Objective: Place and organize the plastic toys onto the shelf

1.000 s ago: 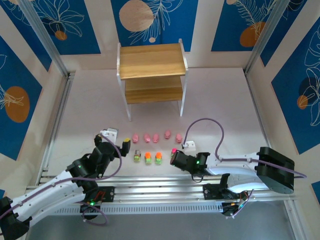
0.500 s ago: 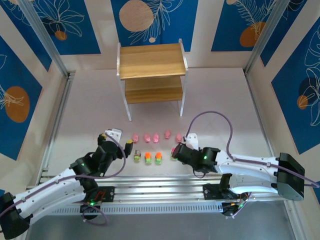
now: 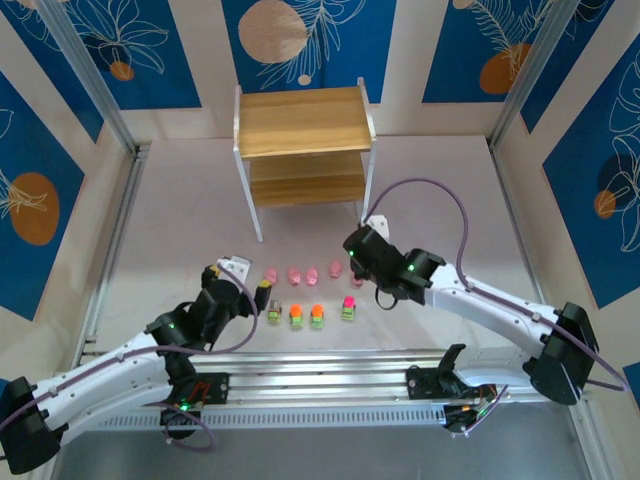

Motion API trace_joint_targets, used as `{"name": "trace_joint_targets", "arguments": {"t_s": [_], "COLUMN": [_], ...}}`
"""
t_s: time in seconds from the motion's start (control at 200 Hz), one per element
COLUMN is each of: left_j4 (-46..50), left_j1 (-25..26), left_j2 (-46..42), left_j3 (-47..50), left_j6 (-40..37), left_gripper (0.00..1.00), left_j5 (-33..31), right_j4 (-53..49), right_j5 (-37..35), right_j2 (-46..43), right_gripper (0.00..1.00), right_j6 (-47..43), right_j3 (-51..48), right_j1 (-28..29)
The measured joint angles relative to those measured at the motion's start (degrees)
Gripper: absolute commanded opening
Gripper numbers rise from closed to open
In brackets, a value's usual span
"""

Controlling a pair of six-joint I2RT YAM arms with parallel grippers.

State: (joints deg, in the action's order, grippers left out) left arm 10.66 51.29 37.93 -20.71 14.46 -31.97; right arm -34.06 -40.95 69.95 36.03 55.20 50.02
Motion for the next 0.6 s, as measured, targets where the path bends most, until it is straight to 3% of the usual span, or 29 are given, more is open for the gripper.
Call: {"name": "trace_joint_targets", "arguments": {"t_s": [0.6], "left_j4": [-0.81], "left_j1": [-0.04], "left_j2": [-1.51], "left_j3": [0.00], "left_j6": [0.02], "left_gripper": [1.00], "left_j5": [0.33], "right_j4": [1.86], "right_j5": [7.17], "right_j2": [19.87], "right_gripper": [0.16], "right_j6": [-11.19], "right_j3": [22.18], "right_j1": [-9.86]}}
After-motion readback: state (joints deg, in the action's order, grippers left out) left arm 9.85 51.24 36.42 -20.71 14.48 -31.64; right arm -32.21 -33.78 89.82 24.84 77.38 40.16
